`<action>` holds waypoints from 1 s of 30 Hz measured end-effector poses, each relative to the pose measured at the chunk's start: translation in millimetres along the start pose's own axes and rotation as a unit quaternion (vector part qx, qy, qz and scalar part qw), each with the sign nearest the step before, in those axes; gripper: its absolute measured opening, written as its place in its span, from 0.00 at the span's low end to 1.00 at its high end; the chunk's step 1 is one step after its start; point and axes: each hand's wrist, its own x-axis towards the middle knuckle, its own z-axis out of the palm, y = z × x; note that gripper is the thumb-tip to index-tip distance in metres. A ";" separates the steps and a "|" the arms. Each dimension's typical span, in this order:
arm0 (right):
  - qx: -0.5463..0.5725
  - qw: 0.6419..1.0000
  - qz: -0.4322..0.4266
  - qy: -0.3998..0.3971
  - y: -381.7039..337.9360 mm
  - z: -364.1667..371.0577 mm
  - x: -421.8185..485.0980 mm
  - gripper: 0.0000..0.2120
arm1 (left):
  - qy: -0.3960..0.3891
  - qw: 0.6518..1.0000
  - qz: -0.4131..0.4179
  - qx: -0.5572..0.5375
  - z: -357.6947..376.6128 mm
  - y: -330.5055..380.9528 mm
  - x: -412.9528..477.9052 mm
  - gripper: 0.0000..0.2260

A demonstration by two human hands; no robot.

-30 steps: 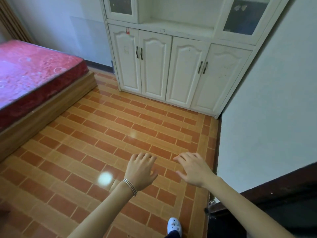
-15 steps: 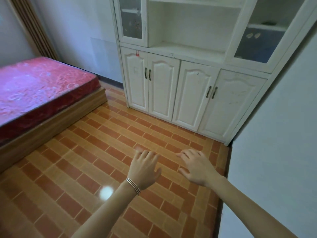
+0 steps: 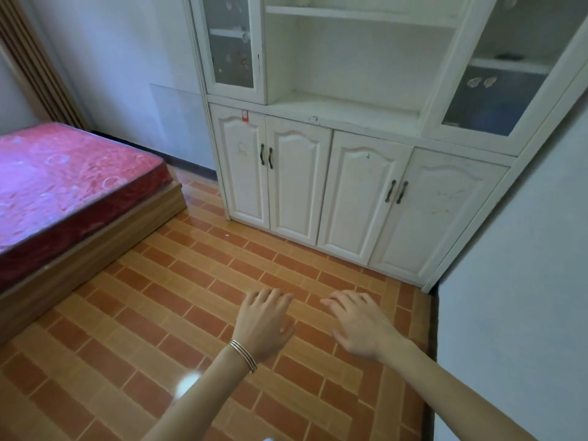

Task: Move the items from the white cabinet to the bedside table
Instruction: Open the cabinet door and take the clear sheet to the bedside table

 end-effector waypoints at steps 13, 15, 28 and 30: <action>-0.011 0.999 0.007 0.053 26.1 -43.2 176.8 0.25 | 0.010 1.000 -0.002 0.011 -8.1 -141.1 116.5 0.22; -0.009 0.999 0.001 0.042 29.4 -38.5 195.5 0.25 | 0.000 1.000 -0.011 0.011 -0.9 -154.5 124.7 0.22; -0.001 0.998 -0.057 0.040 108.9 -63.6 380.5 0.25 | 0.019 0.998 -0.060 0.024 18.0 -254.2 272.6 0.22; -0.002 0.996 -0.068 0.054 127.5 -78.7 416.1 0.24 | 0.034 0.997 -0.065 0.034 12.8 -274.7 307.0 0.22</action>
